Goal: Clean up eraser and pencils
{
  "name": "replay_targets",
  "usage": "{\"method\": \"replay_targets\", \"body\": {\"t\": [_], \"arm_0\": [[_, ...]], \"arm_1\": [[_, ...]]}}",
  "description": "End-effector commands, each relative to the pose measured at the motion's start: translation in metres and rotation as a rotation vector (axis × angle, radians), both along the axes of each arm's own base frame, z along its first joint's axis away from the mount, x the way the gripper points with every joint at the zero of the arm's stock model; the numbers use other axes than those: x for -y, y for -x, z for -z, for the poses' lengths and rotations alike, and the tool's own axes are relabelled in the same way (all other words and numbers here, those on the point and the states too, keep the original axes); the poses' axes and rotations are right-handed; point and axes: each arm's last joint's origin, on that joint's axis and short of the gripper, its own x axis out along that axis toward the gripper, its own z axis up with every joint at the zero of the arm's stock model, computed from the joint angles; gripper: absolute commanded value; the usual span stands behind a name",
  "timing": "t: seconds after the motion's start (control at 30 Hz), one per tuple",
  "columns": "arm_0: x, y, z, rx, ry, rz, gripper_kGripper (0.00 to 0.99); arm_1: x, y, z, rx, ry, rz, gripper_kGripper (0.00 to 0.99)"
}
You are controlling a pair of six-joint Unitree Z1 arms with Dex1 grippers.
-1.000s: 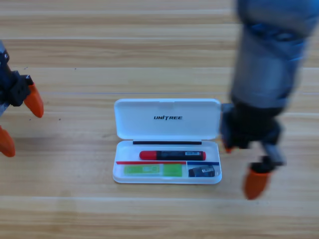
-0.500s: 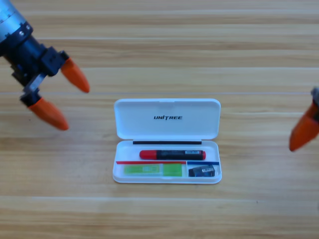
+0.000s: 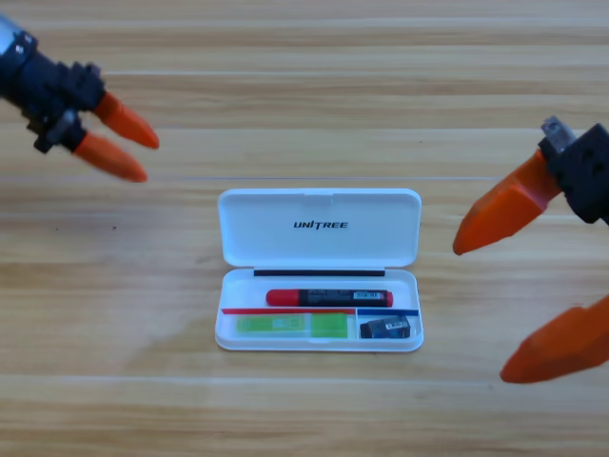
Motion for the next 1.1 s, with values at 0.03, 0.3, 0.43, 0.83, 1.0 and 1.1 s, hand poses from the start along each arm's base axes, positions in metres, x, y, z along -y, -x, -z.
{"method": "replay_targets", "body": {"t": [0.03,0.3,0.43,0.83,1.0,1.1], "arm_0": [[-0.017,-0.035,0.048,-0.074,0.092,-0.012,0.041],[0.001,-0.059,0.092,-0.135,0.144,0.030,0.000],[0.012,-0.064,0.106,-0.166,0.149,0.039,0.000],[0.050,-0.071,0.134,-0.236,0.147,0.077,0.000],[0.065,-0.069,0.135,-0.244,0.143,0.093,0.000],[0.074,-0.067,0.136,-0.251,0.140,0.104,0.000]], "arm_1": [[0.017,0.007,0.002,0.003,-0.024,0.024,0.930],[0.017,0.008,0.003,-0.011,-0.034,0.012,0.930],[0.016,0.007,0.004,-0.012,-0.035,0.012,0.930],[0.012,0.003,0.008,-0.030,-0.030,0.009,0.930],[0.009,0.001,0.009,-0.039,-0.028,0.004,0.930],[0.008,0.001,0.009,-0.042,-0.029,0.001,0.930]]}}
